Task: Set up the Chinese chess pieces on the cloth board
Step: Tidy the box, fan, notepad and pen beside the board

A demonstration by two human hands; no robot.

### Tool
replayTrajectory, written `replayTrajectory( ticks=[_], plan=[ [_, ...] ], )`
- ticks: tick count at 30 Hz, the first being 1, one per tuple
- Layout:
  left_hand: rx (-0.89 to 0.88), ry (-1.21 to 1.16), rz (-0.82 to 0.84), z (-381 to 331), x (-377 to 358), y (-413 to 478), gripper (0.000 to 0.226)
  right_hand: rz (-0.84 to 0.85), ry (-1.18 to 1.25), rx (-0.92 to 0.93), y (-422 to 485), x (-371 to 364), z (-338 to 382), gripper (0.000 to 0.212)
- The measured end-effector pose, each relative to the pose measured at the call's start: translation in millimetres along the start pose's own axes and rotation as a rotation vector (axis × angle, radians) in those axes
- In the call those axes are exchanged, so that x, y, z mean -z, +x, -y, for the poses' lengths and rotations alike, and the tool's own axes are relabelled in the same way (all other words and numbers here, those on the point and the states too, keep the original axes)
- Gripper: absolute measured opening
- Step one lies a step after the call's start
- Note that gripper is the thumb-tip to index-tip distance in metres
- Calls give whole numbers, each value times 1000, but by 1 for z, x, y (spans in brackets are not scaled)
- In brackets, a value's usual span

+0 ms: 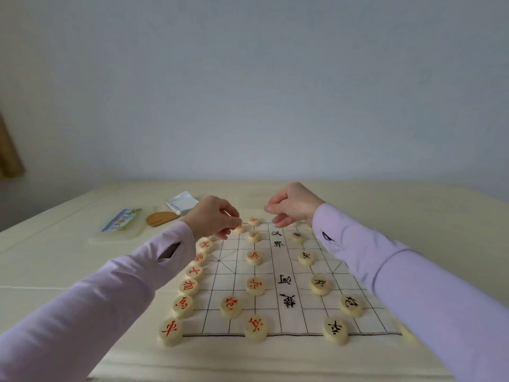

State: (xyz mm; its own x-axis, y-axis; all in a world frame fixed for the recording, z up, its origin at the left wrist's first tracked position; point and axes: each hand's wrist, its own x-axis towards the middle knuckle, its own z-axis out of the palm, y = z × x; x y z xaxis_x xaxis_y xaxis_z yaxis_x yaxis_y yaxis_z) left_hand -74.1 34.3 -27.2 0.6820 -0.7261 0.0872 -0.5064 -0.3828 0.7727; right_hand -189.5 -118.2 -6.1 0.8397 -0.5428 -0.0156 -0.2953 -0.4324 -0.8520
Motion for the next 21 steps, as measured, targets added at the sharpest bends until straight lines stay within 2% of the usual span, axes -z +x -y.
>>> replayTrajectory(
  ticks=[7,11,18,21],
  plan=[
    [48,109,-97,31,20,57,26,-31,-293,-87,84,-8,6,54],
    [61,126,-139,42,25,85,28,-6,-375,-136,122,-16,1,47],
    [65,158,-108,55,24,111,27,79,-538,-138,153,-32,-6,44],
    [48,183,-94,56,24,114,24,59,-604,-106,159,-36,-10,42]
  ],
)
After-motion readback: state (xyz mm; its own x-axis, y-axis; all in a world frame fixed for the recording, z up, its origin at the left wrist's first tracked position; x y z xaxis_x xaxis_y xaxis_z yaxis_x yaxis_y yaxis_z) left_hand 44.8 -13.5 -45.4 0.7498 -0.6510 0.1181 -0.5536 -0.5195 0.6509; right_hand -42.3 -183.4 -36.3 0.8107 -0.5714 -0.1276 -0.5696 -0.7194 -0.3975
